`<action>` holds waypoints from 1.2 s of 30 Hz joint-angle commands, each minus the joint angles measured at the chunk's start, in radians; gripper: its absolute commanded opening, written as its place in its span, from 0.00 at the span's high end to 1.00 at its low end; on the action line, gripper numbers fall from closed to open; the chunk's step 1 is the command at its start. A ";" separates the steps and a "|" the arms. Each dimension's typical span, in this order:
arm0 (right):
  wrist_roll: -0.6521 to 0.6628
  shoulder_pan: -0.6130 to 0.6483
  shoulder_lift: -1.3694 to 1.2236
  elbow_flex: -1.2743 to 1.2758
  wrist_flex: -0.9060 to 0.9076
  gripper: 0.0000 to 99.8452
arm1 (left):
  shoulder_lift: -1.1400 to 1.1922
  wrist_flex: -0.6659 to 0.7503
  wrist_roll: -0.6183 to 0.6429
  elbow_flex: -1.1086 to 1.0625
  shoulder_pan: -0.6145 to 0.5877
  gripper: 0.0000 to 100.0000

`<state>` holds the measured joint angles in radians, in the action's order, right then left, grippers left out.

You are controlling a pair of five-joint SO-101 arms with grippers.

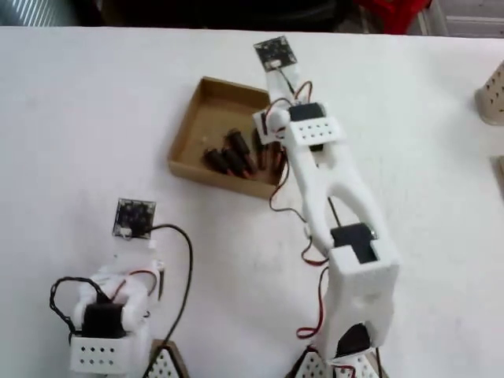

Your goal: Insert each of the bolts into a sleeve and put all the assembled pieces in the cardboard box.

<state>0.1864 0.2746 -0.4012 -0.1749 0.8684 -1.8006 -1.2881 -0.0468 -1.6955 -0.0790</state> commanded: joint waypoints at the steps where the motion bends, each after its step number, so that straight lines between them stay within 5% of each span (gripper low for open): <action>1: 0.003 -0.033 0.170 -0.038 0.124 0.97 | -0.007 0.006 -0.014 0.002 0.004 0.98; 9: 0.003 -0.139 0.444 0.107 0.271 0.98 | -0.007 0.006 -0.014 0.002 0.004 0.98; 24: 0.061 -0.200 1.402 1.154 0.018 0.98 | -0.007 0.006 -0.014 0.002 0.004 0.98; 36: 0.063 -0.196 2.189 1.763 0.082 0.98 | -0.007 0.008 -0.012 0.002 0.004 0.98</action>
<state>0.2371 0.0829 1.5520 1.4699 0.9007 -1.8006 -1.2881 -0.0468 -1.6955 -0.0790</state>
